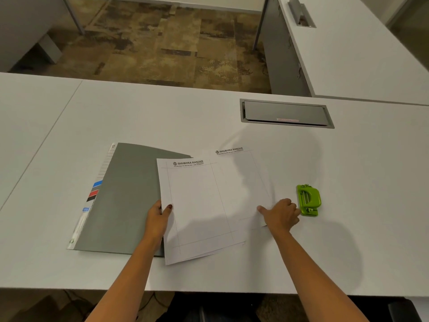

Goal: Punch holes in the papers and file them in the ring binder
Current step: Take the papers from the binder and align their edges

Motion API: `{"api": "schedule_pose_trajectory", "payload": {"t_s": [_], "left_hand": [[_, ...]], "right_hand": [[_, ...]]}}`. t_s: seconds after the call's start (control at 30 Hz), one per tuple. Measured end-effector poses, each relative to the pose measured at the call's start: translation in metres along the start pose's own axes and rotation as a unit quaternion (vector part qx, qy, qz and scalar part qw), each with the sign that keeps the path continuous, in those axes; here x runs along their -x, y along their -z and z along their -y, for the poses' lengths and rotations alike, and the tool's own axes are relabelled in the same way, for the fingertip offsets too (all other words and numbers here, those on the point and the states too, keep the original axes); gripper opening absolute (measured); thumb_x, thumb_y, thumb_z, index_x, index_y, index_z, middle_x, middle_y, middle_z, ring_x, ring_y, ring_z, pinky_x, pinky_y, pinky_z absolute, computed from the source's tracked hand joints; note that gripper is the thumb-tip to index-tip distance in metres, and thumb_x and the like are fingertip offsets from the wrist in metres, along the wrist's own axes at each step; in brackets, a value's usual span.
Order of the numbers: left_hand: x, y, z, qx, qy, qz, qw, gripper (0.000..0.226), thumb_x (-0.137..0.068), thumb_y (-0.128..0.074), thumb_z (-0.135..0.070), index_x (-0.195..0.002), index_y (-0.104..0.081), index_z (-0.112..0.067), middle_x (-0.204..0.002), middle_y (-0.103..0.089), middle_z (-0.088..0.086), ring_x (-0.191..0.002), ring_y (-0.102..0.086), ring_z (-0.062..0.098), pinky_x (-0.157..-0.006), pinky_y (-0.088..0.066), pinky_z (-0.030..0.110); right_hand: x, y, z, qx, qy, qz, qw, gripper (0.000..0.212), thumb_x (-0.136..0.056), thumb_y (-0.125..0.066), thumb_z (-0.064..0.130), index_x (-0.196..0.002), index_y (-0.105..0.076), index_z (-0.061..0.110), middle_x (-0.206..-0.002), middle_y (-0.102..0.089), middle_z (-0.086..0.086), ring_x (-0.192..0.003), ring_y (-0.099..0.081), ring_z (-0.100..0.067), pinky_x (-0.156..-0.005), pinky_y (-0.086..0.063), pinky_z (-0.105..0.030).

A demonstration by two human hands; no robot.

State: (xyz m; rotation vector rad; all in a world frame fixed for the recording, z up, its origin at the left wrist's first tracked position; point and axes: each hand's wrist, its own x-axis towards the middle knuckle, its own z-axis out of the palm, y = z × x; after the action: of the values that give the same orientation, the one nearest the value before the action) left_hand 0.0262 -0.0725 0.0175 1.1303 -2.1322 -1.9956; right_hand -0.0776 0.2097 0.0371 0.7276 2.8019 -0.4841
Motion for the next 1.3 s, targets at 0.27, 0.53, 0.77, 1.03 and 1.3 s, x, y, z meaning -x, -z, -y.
{"api": "schedule_pose_trajectory", "payload": {"t_s": [0.27,0.53,0.77,1.03,1.3], "left_hand": [[-0.001,0.001,-0.001,0.002,-0.004,0.003,1.0,0.032,-0.096,-0.048,-0.011,-0.127,-0.055,-0.008,-0.122,-0.062,0.005,-0.114,-0.057,0.022,-0.101,-0.043,0.037],[0.001,-0.001,-0.001,0.008,-0.009,0.001,1.0,0.033,-0.096,-0.048,-0.009,-0.128,-0.054,-0.008,-0.124,-0.062,0.006,-0.115,-0.057,0.022,-0.101,-0.043,0.035],[0.001,-0.001,-0.001,0.009,-0.01,0.002,1.0,0.033,-0.095,-0.05,-0.01,-0.128,-0.054,-0.007,-0.124,-0.062,0.008,-0.115,-0.057,0.024,-0.102,-0.043,0.04],[0.006,-0.005,-0.006,0.026,0.022,-0.028,0.999,0.04,-0.101,-0.037,-0.025,-0.132,-0.049,-0.004,-0.134,-0.052,0.009,-0.126,-0.046,0.026,-0.105,-0.035,0.033],[0.001,-0.005,-0.004,0.075,0.078,-0.041,0.993,0.056,-0.096,-0.036,-0.048,-0.14,-0.041,-0.012,-0.139,-0.044,-0.004,-0.128,-0.042,0.019,-0.113,-0.029,0.04]], "right_hand": [[0.003,0.012,0.001,-0.169,-0.003,0.004,0.986,0.042,-0.088,-0.06,0.017,-0.126,-0.049,-0.002,-0.126,-0.046,-0.021,-0.108,-0.052,-0.038,-0.088,-0.045,-0.042],[0.035,0.05,0.009,-0.301,0.161,-0.212,0.916,0.019,-0.092,-0.053,0.01,-0.107,-0.063,0.002,-0.096,-0.066,-0.01,-0.088,-0.06,-0.021,-0.076,-0.052,-0.03],[0.065,0.076,0.024,-0.461,0.099,-0.23,0.851,0.019,-0.089,-0.061,0.025,-0.102,-0.064,0.011,-0.093,-0.062,0.007,-0.08,-0.058,-0.008,-0.067,-0.044,-0.005],[0.087,0.024,0.017,-0.481,0.024,-0.042,0.876,0.011,-0.087,-0.063,0.022,-0.097,-0.064,0.017,-0.09,-0.066,0.003,-0.085,-0.06,-0.017,-0.068,-0.044,-0.016],[0.089,-0.022,0.009,-0.414,-0.02,0.056,0.908,0.02,-0.087,-0.062,0.023,-0.104,-0.065,0.012,-0.101,-0.069,-0.005,-0.096,-0.062,-0.026,-0.09,-0.053,-0.043]]}}
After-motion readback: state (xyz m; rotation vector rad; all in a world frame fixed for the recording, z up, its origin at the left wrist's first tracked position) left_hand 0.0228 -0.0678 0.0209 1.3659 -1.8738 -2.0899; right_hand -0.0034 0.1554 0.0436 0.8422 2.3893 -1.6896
